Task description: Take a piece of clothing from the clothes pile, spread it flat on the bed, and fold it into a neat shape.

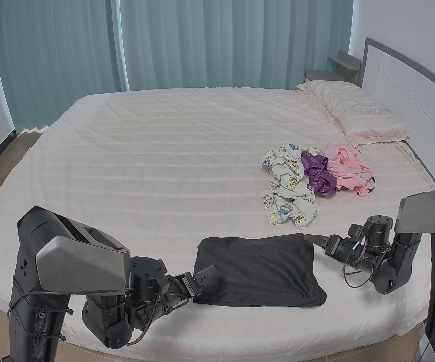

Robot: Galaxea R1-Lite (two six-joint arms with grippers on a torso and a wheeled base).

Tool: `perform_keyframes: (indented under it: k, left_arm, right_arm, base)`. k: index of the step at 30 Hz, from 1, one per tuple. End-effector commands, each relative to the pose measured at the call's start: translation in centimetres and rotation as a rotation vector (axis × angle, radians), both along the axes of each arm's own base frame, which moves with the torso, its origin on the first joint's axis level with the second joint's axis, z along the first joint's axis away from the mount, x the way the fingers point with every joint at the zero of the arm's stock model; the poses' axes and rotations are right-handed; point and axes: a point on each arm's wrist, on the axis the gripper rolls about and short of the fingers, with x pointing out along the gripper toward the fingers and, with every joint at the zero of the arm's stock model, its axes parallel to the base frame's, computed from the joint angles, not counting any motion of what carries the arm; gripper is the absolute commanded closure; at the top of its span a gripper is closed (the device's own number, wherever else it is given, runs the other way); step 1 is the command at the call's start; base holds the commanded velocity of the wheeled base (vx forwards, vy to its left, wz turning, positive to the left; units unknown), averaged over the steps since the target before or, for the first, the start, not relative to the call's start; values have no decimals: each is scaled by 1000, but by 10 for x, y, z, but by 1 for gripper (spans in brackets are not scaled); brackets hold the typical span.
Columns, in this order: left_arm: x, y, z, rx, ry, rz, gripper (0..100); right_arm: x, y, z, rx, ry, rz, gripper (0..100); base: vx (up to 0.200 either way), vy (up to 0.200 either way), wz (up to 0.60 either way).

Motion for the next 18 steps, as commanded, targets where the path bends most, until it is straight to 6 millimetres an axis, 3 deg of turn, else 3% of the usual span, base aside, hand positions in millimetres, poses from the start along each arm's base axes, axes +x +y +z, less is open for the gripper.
perform_keyframes:
  k: [1, 9, 10, 18]
  left_arm:
    - [1, 0, 1, -9, -12, 5, 0]
    - [1, 0, 1, -5, -16, 19, 0]
    - [1, 0, 1, -6, -15, 19, 0]
    - [1, 0, 1, -6, -16, 21, 0]
  right_arm:
    - [32, 16, -25, 4, 70, -29, 0]
    - [53, 32, -30, -1, 78, -24, 0]
    - [56, 33, -30, -3, 81, -29, 100]
    - [60, 32, -32, -22, 79, -74, 100]
  base:
    - [0, 0, 0]
    - [0, 0, 0]
    - [0, 0, 0]
    - [0, 0, 0]
